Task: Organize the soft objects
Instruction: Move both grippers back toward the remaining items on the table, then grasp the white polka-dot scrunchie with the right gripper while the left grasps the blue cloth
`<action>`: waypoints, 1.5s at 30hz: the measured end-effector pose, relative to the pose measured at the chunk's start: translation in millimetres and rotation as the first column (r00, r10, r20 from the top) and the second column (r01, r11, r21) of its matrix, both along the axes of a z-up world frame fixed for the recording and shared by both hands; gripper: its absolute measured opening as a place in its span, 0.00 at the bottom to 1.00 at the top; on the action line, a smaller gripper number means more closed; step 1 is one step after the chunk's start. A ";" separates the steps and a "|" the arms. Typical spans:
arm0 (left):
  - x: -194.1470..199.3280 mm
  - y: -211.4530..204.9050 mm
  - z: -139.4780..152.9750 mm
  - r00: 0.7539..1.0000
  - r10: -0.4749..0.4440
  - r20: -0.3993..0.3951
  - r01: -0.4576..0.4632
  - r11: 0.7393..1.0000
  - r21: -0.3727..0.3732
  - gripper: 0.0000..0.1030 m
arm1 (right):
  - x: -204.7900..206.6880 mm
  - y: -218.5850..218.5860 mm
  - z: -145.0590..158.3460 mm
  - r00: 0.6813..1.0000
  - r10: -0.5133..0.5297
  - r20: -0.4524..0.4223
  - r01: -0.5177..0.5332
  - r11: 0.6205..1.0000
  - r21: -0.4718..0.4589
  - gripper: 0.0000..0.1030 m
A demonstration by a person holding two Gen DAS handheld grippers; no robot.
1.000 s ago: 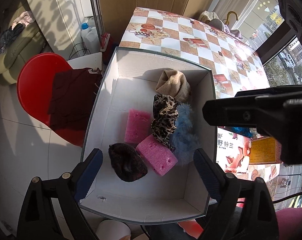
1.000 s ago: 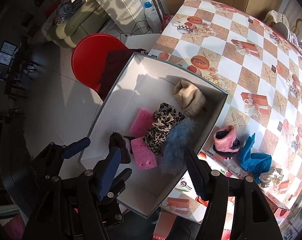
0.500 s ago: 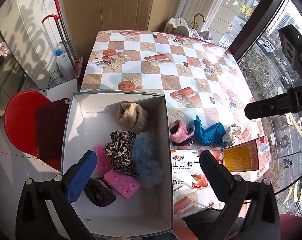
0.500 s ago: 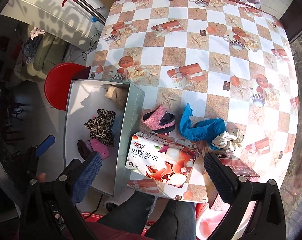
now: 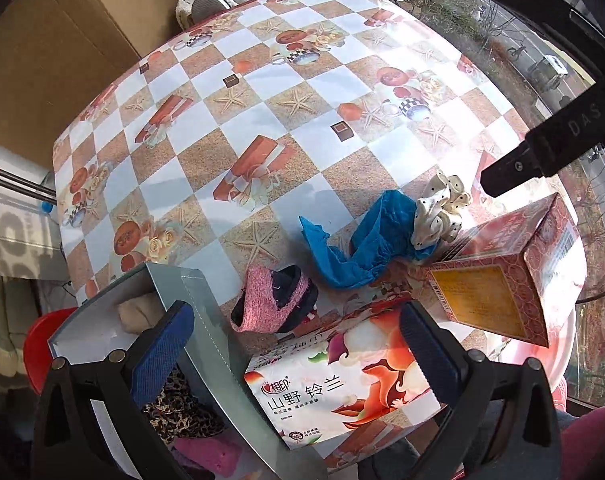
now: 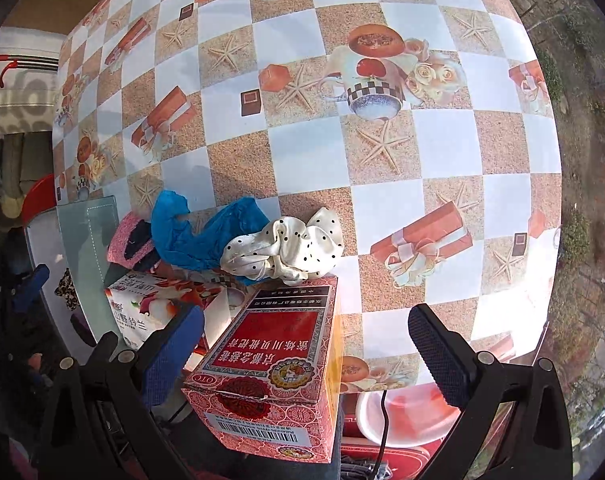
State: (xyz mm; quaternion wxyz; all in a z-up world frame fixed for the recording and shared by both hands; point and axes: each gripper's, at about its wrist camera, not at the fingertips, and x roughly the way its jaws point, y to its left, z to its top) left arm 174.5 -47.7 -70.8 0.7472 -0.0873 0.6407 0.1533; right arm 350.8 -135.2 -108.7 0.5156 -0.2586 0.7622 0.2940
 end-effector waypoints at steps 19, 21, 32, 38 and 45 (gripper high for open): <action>84.0 -1.4 -121.6 0.926 -0.130 -0.353 0.166 0.983 0.074 1.00 | 13.0 9.4 -107.1 0.986 0.158 -0.044 -0.162 0.982 -0.096 1.00; 84.9 2.0 -123.5 0.929 -0.115 -0.351 0.158 0.983 0.095 1.00 | 14.1 6.8 -108.7 0.986 0.163 -0.018 -0.164 0.981 -0.099 1.00; 100.0 81.9 -96.7 0.961 0.075 -0.265 -0.025 0.981 0.190 1.00 | 72.4 -27.0 -103.3 0.993 0.027 0.117 -0.013 0.992 -0.122 1.00; 76.6 116.5 -50.5 0.972 0.193 -0.135 -0.179 0.978 0.109 1.00 | 111.0 -55.2 -68.8 0.975 -0.163 0.151 0.163 0.987 0.018 1.00; 88.4 76.1 -59.6 0.963 0.245 -0.115 -0.256 0.962 -0.095 1.00 | 85.2 -49.9 -51.4 0.983 -0.146 0.115 0.133 0.984 0.115 1.00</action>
